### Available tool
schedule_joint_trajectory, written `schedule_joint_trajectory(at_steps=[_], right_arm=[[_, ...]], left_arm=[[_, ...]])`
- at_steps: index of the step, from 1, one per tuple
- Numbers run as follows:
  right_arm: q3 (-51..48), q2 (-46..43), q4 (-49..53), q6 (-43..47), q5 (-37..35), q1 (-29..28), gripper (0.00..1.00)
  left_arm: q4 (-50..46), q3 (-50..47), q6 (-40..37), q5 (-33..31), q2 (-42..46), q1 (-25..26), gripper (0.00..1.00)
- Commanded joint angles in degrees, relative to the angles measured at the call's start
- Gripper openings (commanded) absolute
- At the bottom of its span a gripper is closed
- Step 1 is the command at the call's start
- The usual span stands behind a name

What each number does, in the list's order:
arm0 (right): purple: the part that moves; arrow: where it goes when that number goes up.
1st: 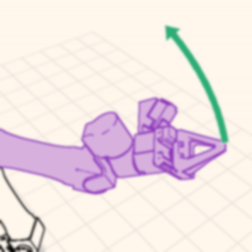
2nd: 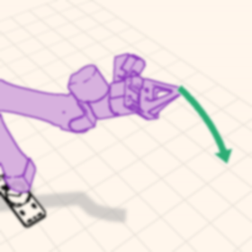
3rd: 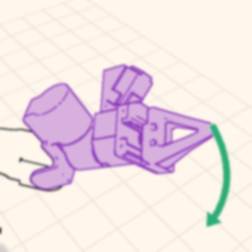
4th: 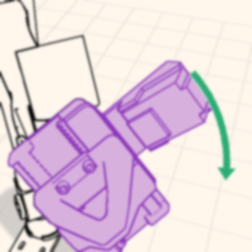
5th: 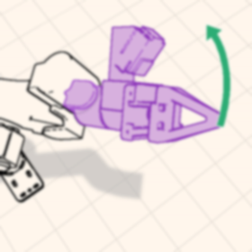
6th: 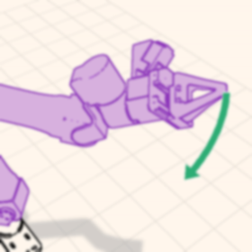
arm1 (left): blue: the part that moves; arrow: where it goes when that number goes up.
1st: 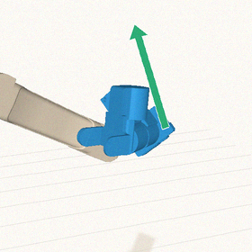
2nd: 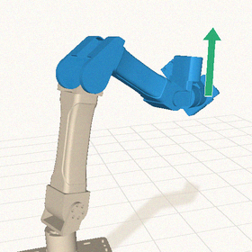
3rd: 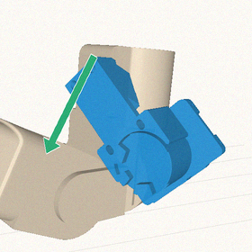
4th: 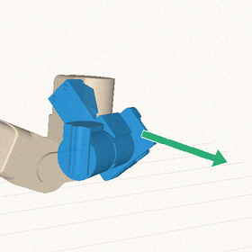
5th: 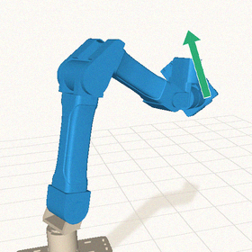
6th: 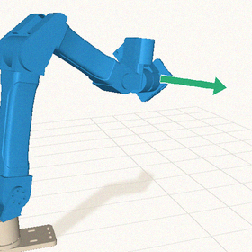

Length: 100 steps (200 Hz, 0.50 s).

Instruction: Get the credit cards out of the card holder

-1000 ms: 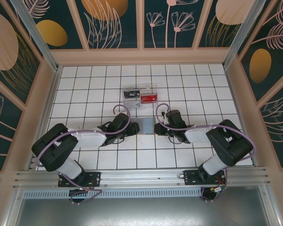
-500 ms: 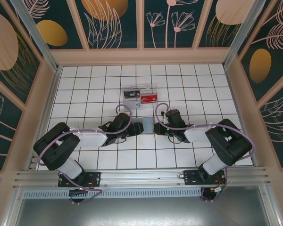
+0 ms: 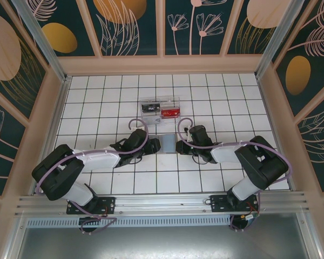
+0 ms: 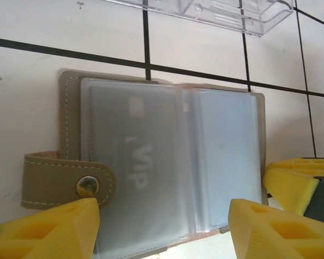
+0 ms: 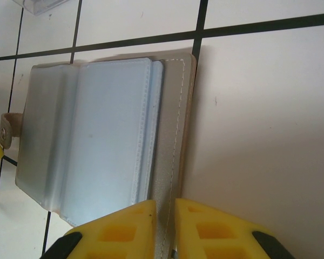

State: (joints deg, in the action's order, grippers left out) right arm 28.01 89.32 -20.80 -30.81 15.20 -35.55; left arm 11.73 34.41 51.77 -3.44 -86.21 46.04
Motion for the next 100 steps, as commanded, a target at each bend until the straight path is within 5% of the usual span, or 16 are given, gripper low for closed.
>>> schedule_joint_trajectory(at_steps=[1,100], right_arm=[[0.7,2.2,0.5,-0.1,0.7,0.1,0.18],[1.0,2.6,0.5,-0.1,1.0,0.0,0.18]], left_arm=[[-1.6,0.5,0.3,-1.0,-1.6,0.2,0.65],[4.6,0.9,-0.5,6.4,-4.1,0.2,0.65]])
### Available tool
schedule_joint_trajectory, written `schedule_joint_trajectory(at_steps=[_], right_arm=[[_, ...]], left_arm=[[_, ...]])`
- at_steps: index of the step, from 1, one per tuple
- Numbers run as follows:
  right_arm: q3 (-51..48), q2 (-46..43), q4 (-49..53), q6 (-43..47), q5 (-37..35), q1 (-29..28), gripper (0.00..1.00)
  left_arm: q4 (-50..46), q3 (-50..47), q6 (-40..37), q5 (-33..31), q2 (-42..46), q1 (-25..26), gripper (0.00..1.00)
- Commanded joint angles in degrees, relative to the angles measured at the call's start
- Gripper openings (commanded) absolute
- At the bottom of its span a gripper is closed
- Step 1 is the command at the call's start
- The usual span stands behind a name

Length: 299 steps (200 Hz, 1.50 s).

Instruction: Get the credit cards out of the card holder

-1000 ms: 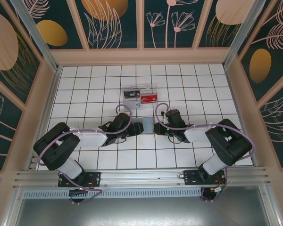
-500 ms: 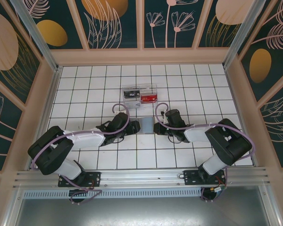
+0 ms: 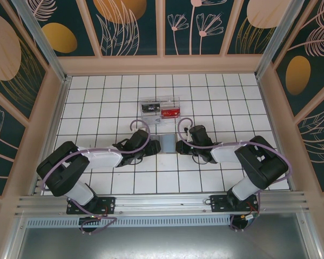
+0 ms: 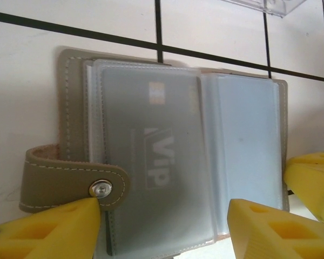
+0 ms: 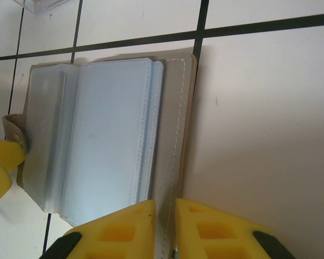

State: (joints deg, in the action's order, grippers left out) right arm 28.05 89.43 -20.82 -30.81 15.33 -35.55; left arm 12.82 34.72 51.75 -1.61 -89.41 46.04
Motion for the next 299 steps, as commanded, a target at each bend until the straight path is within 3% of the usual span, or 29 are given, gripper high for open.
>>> schedule_joint_trajectory(at_steps=[1,129,223,299], right_arm=[[1.0,2.5,0.5,-0.1,0.8,0.0,0.18],[1.1,2.5,0.8,0.0,0.6,0.0,0.19],[-0.7,-2.3,1.0,0.2,-3.0,0.4,0.20],[-3.3,-9.2,-0.2,0.1,-4.3,0.2,0.23]], left_arm=[[3.7,0.6,-0.5,4.6,-0.9,0.2,0.65],[4.8,4.1,-1.6,7.2,-1.6,0.2,0.72],[7.1,10.8,-1.8,11.0,-6.0,3.0,0.59],[2.1,3.8,-2.7,2.3,4.5,2.8,0.55]])
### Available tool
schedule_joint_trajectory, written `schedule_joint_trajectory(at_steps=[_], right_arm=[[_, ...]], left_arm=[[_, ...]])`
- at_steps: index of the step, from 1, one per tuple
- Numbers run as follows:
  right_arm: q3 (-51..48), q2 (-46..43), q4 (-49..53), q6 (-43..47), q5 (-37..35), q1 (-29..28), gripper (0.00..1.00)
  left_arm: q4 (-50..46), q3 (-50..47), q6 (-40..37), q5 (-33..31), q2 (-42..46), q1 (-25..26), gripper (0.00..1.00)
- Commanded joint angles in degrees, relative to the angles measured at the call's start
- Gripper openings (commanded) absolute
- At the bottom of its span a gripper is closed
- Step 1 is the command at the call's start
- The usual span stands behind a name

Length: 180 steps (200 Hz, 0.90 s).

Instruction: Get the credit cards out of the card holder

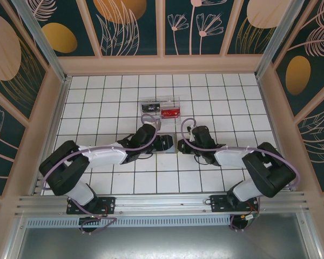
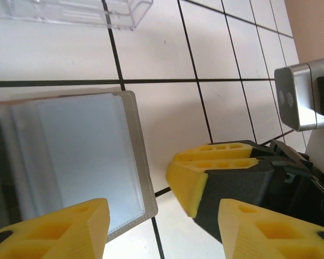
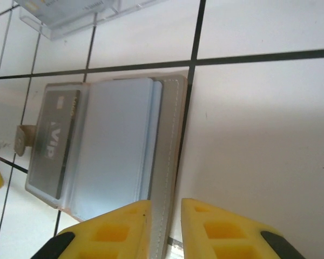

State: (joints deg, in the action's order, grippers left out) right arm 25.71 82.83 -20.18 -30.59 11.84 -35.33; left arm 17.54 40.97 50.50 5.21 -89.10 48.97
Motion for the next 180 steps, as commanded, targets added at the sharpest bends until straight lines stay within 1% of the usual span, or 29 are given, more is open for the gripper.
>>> schedule_joint_trajectory(at_steps=[1,12,24,54,65,83,133,159,180], right_arm=[[-0.9,-2.6,-0.8,-0.1,-0.7,-0.1,0.24],[-0.3,-3.0,-0.6,-0.7,-0.2,-0.9,0.24],[1.1,-2.9,0.1,-1.3,-0.4,-2.3,0.24],[4.7,-0.3,-0.5,-4.7,1.2,-4.0,0.22],[6.0,1.5,-1.3,-5.9,2.4,-4.5,0.21],[8.8,4.4,-1.2,-7.2,3.0,-5.9,0.20],[14.9,11.7,-0.7,-10.5,3.5,-8.3,0.18],[16.5,14.2,-0.5,-11.8,4.0,-8.7,0.18],[17.1,15.6,-0.8,-12.6,4.4,-8.9,0.18]], left_arm=[[-2.7,-2.6,-1.4,-4.6,4.3,-0.1,0.55],[-3.6,-4.2,-1.9,-6.2,6.1,-0.3,0.52],[-4.2,-6.2,-2.2,-7.5,7.7,-1.0,0.46],[-3.1,-10.7,-2.8,-6.9,9.7,-4.0,0.28],[-2.2,-11.9,-3.0,-6.3,9.7,-4.8,0.24],[-1.2,-13.1,-3.6,-5.8,9.2,-5.9,0.16],[0.9,-13.6,-5.6,-5.2,6.5,-7.6,0.14],[2.6,-13.4,-5.4,-3.2,4.1,-7.9,0.14],[3.0,-13.3,-5.1,-3.1,2.9,-8.0,0.14]])
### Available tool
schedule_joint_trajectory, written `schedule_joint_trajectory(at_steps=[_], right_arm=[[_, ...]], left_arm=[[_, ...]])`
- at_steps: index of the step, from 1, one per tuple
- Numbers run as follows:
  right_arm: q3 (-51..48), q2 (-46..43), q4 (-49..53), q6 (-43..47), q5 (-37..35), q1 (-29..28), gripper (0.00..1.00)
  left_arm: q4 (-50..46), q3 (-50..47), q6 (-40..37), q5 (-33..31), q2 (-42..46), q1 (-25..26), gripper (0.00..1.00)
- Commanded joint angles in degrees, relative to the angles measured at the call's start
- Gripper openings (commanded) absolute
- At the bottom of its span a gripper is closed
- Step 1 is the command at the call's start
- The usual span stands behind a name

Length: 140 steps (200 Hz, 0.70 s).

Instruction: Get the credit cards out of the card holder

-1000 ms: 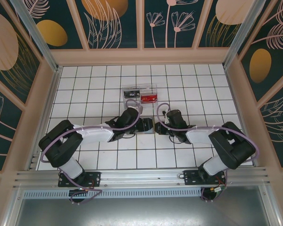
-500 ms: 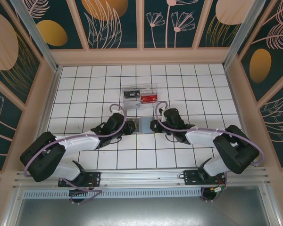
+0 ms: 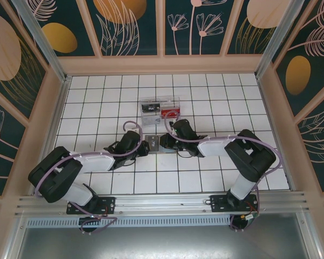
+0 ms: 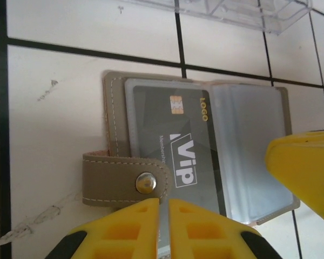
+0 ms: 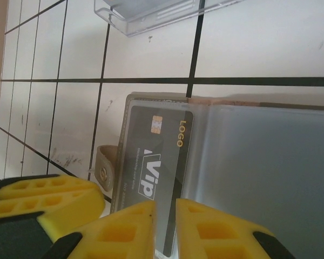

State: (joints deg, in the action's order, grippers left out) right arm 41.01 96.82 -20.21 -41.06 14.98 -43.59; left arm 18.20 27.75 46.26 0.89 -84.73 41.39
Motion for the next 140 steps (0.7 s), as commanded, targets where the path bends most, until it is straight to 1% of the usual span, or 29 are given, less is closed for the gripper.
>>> schedule_joint_trajectory(at_steps=[1,65,140], right_arm=[[1.8,1.7,-0.8,-2.1,1.3,-0.6,0.18],[1.9,4.3,-2.5,-3.5,3.2,-1.0,0.18],[2.9,4.7,-1.6,-3.4,3.0,-1.5,0.18]], left_arm=[[2.4,-0.1,-0.9,1.2,-1.5,-0.4,0.14],[3.2,-0.8,0.5,1.8,-2.6,-0.4,0.14],[4.2,-1.0,1.3,2.7,-4.0,-0.4,0.14]])
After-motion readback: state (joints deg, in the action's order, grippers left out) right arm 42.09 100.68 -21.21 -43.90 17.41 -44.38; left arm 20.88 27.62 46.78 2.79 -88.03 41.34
